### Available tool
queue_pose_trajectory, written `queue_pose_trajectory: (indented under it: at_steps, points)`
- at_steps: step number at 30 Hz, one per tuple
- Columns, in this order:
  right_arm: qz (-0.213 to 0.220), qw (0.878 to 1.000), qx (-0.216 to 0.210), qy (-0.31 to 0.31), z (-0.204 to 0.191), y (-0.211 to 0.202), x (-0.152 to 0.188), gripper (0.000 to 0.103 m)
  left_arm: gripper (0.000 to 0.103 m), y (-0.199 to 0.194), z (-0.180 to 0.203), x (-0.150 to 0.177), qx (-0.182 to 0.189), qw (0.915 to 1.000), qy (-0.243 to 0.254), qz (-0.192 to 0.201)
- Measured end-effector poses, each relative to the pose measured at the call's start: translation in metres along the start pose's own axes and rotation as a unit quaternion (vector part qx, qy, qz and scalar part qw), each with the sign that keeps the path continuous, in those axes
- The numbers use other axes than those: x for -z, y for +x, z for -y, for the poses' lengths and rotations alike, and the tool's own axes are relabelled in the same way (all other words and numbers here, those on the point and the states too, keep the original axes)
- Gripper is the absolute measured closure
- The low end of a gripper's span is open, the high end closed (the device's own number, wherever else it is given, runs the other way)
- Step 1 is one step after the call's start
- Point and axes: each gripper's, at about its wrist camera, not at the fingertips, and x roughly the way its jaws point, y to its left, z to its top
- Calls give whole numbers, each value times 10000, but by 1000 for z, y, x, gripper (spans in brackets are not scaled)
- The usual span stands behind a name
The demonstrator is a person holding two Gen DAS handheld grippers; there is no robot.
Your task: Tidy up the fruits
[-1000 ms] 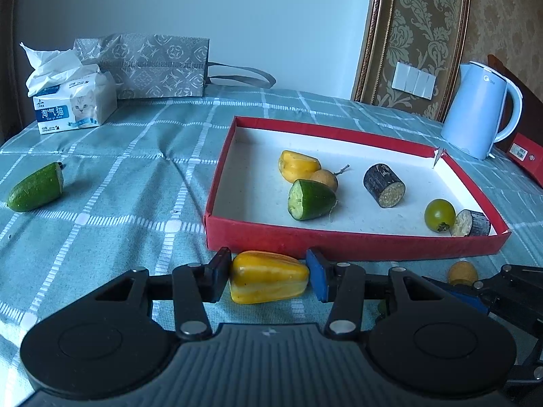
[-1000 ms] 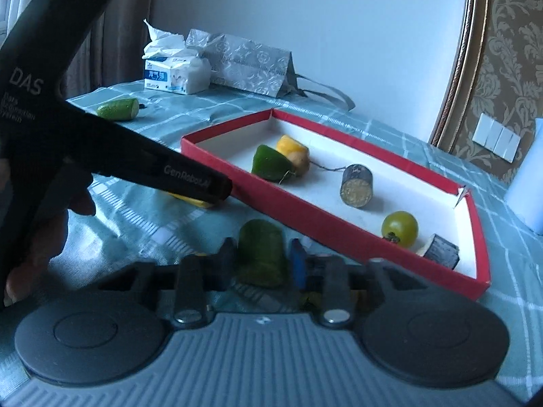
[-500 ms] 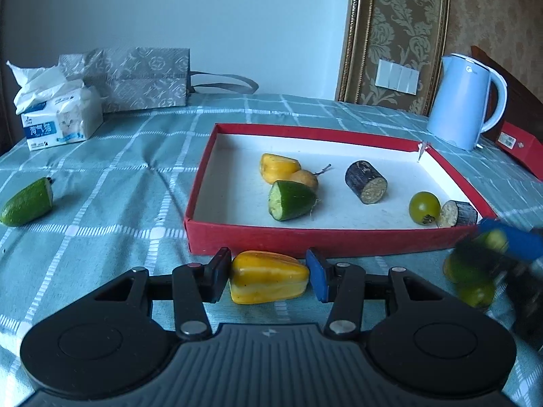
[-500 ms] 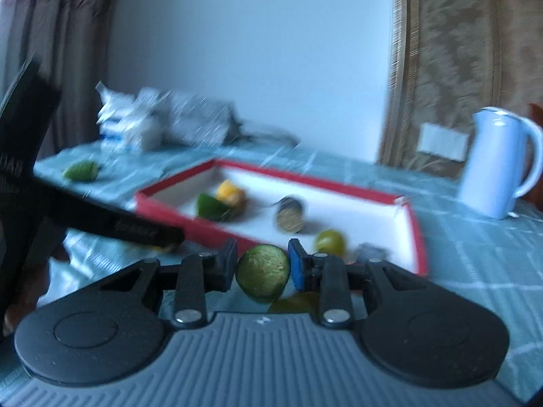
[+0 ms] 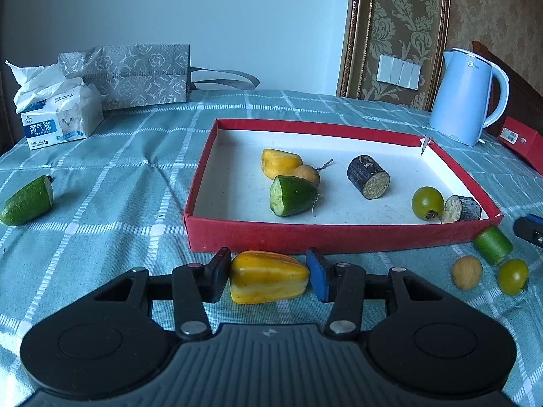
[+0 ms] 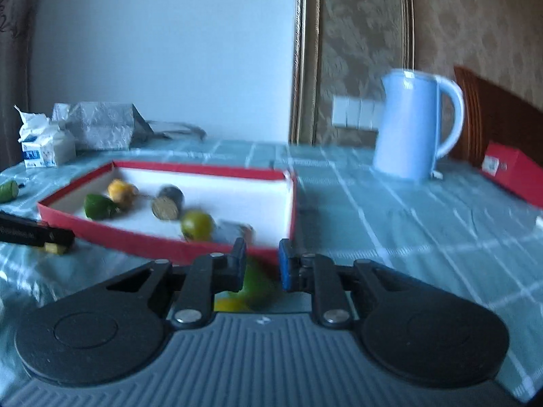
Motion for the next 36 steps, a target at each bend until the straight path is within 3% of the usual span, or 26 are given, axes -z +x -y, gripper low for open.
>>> queue_pose_trajectory:
  at_steps: [2,6,9,13,15,17,28,31,36]
  points:
    - [-46,10000,23,49,12,-2,5,80,55,0,0,0,-3,10000,10,-4]
    - [-118,9994,-294,141,28,-7,11,60,55,0,2,1,-27,10000,48,9]
    - [-241,9983,-520,114,26,-8,14,58,55,0,1,1,-20,10000,40,6]
    - [-206,9985,-500,-103,22,-15,15,57,55,0,2,1,-19,10000,42,4]
    - [-229,9980,-589,-68,22,-23,17,44,55,1,2,1,-27,10000,62,7]
    - [-274,9967,-758,-12,21,-26,19,40,55,1,3,1,-27,10000,76,8]
    - [-578,9921,-937,-607,-16,-13,18,42,55,0,2,1,-2,10000,51,-6]
    - [-832,9898,-975,-625,-19,-4,18,43,55,0,2,1,0,10000,51,-7]
    - [-944,9873,-1050,-726,-27,0,19,71,55,0,2,1,-10,10000,74,-1]
